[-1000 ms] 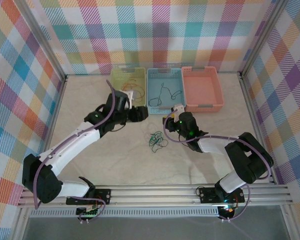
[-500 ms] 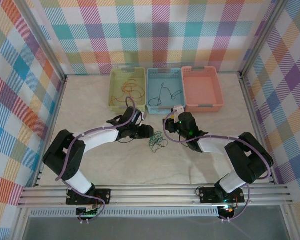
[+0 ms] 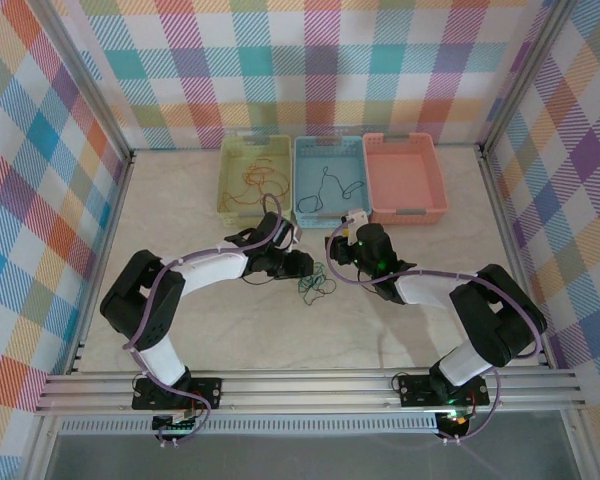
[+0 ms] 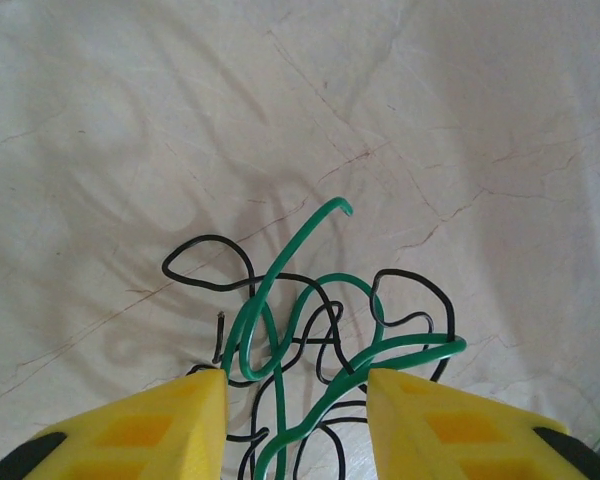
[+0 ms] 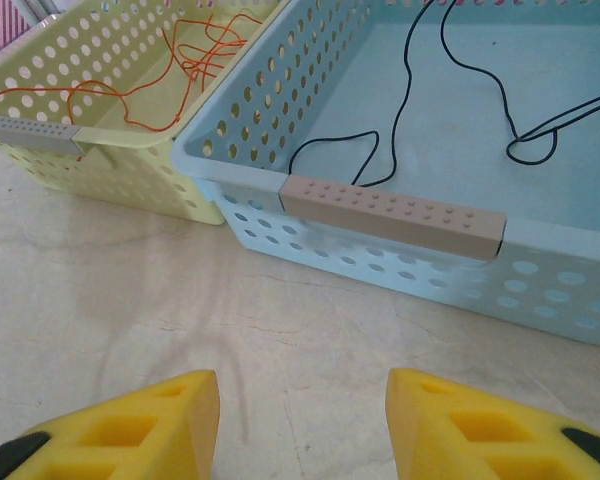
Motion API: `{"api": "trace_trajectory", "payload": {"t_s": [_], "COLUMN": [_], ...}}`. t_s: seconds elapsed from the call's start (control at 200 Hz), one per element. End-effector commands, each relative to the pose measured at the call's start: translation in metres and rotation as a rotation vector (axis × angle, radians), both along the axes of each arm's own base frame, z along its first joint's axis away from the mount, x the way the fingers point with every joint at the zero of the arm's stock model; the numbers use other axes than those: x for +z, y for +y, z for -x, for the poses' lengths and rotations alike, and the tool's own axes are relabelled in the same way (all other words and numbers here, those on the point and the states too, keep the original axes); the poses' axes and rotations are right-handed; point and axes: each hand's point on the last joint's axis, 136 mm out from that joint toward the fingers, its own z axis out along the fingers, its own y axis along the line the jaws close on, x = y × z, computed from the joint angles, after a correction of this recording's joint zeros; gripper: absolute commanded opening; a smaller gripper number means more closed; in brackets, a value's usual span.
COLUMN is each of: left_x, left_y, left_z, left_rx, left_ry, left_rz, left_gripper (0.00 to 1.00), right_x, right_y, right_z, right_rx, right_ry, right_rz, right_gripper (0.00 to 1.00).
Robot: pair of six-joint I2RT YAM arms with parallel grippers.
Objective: Untangle the cables
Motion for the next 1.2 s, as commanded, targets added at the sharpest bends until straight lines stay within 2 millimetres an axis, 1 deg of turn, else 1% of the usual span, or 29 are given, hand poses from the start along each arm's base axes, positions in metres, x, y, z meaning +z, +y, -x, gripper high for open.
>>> {"api": "trace_trajectory", "payload": {"t_s": [0.0, 0.105, 0.255, 0.355, 0.52, 0.58, 0.635, 0.7, 0.77, 0.855, 0.905, 0.945, 0.99, 1.165, 1.175, 1.195], "left_x": [0.000, 0.000, -0.001, -0.003, -0.004, -0.003, -0.003, -0.002, -0.002, -0.001, 0.005, 0.006, 0.014, 0.063, 0.066, 0.072], "left_y": [-0.008, -0.008, -0.012, -0.013, -0.015, -0.015, -0.014, -0.014, -0.014, -0.015, -0.017, -0.013, -0.013, -0.006, -0.006, -0.005], "left_z": [0.011, 0.016, 0.024, 0.025, 0.025, 0.025, 0.025, 0.025, 0.025, 0.025, 0.023, 0.025, 0.025, 0.022, 0.022, 0.023], "left_rx": [-0.049, -0.055, -0.078, -0.087, -0.090, -0.089, -0.089, -0.087, -0.088, -0.095, -0.099, -0.100, -0.101, -0.101, -0.101, -0.101], "left_ry": [0.028, 0.030, 0.036, 0.042, 0.042, 0.038, 0.034, 0.032, 0.032, 0.032, 0.016, 0.024, 0.012, -0.067, -0.071, -0.081], "left_rz": [-0.007, -0.009, -0.004, -0.019, -0.027, -0.030, -0.029, -0.031, -0.031, -0.028, -0.024, -0.042, -0.044, -0.039, -0.039, -0.038], "left_gripper": [0.40, 0.44, 0.43, 0.43, 0.30, 0.28, 0.23, 0.19, 0.11, 0.05, 0.00, 0.00, 0.00, 0.00, 0.00, 0.00], "right_x": [0.007, 0.007, 0.006, 0.006, 0.005, 0.006, 0.005, 0.005, 0.006, 0.006, 0.006, 0.007, 0.008, 0.016, 0.022, 0.025], "right_y": [0.001, 0.002, 0.002, 0.002, 0.001, 0.001, 0.001, 0.001, 0.001, 0.001, 0.000, 0.000, 0.001, 0.001, 0.002, 0.003], "right_z": [-0.006, -0.006, -0.006, -0.006, -0.005, -0.006, -0.005, -0.006, -0.005, -0.005, -0.005, -0.005, -0.005, 0.000, -0.001, 0.000], "right_rx": [-0.007, -0.006, -0.006, -0.006, -0.008, -0.007, -0.008, -0.008, -0.006, -0.008, -0.009, -0.009, -0.008, 0.010, 0.011, 0.016], "right_ry": [-0.007, -0.006, -0.005, -0.004, -0.001, -0.003, -0.002, -0.002, -0.003, -0.004, -0.005, -0.007, -0.011, -0.050, -0.070, -0.083], "right_rz": [-0.017, -0.018, -0.017, -0.016, -0.015, -0.014, -0.015, -0.015, -0.016, -0.015, -0.015, -0.016, -0.021, -0.055, -0.068, -0.078], "right_gripper": [0.48, 0.48, 0.49, 0.49, 0.49, 0.49, 0.49, 0.49, 0.49, 0.49, 0.49, 0.49, 0.49, 0.49, 0.49, 0.49]}}
